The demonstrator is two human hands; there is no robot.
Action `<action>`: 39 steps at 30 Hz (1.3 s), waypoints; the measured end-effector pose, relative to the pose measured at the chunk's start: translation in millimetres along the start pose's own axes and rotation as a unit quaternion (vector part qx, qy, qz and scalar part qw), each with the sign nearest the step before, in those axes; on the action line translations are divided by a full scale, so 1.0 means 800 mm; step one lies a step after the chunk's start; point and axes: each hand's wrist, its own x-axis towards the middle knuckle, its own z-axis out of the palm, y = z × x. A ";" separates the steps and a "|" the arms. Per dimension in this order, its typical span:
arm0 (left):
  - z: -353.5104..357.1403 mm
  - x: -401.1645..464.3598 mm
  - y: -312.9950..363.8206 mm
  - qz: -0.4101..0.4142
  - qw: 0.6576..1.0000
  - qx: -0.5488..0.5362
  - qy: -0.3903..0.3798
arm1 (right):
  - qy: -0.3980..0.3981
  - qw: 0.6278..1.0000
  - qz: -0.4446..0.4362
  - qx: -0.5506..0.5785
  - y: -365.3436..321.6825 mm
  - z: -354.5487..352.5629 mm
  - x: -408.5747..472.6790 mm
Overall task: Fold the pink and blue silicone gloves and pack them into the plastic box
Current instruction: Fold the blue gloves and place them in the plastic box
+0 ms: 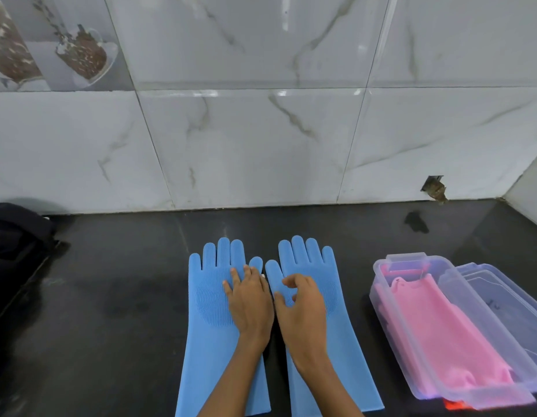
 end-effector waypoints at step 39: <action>-0.099 -0.030 -0.004 0.009 0.896 -0.373 -0.240 | -0.184 0.932 0.149 0.274 0.027 -0.060 0.045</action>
